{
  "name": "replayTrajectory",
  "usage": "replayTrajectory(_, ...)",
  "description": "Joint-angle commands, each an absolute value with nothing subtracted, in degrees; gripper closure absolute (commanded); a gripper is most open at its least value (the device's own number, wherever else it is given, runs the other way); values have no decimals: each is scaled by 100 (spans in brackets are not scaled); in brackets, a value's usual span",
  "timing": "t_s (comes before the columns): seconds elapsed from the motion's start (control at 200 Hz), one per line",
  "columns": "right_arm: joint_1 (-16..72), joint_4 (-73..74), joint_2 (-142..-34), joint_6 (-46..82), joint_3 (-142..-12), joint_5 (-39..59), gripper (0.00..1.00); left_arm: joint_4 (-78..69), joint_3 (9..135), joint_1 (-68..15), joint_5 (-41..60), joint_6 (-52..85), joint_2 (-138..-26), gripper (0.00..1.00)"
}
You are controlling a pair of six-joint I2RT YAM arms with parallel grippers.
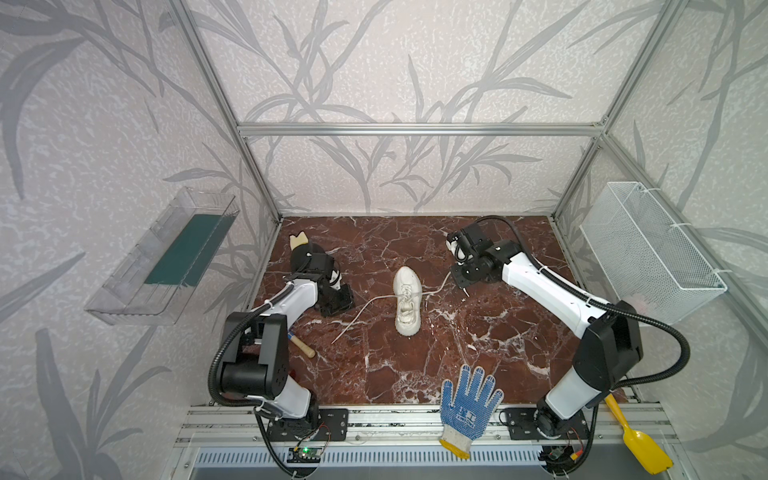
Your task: Tie the shoes
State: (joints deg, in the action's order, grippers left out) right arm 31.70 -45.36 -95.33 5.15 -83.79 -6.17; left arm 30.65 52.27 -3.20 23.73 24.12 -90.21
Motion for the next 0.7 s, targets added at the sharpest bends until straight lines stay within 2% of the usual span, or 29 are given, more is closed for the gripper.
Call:
replayTrajectory(0.0, 3152, -4598, -9496, 389, -8574, -599, 100, 3352, 5466, -333, 2326, 2367, -9275, 76)
replayTrajectory(0.37, 2966, -3085, -8833, 147, -7748, -983, 100, 3965, 6051, -782, 1354, 2228, -10044, 73)
replayTrajectory(0.695, 2845, -2137, -8810, -44, -7385, -559, 100, 4140, 6239, -1286, 689, 2361, -10672, 73)
